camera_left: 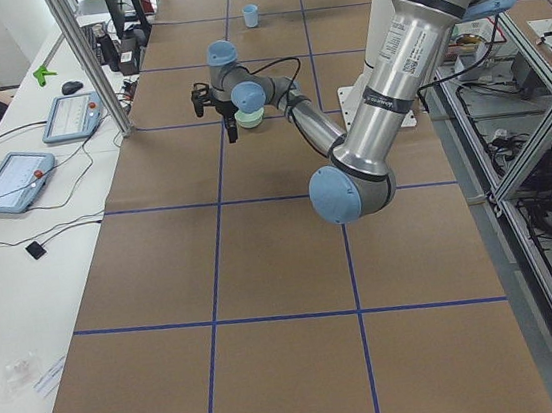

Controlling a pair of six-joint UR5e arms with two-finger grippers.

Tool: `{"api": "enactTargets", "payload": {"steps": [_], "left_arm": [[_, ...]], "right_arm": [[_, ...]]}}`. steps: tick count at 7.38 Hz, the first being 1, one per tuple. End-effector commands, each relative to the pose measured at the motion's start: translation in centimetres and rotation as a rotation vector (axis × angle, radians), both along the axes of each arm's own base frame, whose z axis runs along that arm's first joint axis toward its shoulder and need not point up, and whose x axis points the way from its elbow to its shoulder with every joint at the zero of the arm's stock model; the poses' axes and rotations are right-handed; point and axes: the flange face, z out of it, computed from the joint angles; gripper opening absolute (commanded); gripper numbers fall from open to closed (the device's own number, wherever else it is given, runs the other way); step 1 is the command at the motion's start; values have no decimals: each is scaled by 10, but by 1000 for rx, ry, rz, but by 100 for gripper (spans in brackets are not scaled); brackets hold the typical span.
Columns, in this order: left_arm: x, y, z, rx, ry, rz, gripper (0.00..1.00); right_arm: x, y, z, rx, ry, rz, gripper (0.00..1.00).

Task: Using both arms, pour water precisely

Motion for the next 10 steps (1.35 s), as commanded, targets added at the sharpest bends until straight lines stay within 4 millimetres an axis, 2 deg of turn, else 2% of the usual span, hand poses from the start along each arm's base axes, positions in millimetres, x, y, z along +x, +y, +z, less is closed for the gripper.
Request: {"api": "enactTargets", "payload": {"steps": [1,2,3,5,6,7,8,9,10], "left_arm": [[56,28,-36,-4,24,-24,100],[69,34,-49,4,36,-11,100],[91,42,-49,-11,29,2,100],[149,36,-40,19,75,-49,100],[164,28,-28,18,90,-54,100],[175,31,-19,9,76,-42,100],[179,34,-18,7,74,-36,99],[182,37,-16,6,71,-29,89],[185,37,-14,2,66,-28,72]], "right_arm": [[35,-38,-27,-67,-3,-81,99],[56,-55,-34,-89,10,-141,99],[71,-64,-30,-106,56,-206,99],[81,-67,-17,-145,104,-335,99],[84,-69,-15,-158,98,-361,99],[85,-69,-15,-156,99,-366,99],[85,-70,-13,-159,98,-366,99],[85,-69,-12,-161,98,-365,99],[88,-68,-12,-161,97,-360,99]]}}
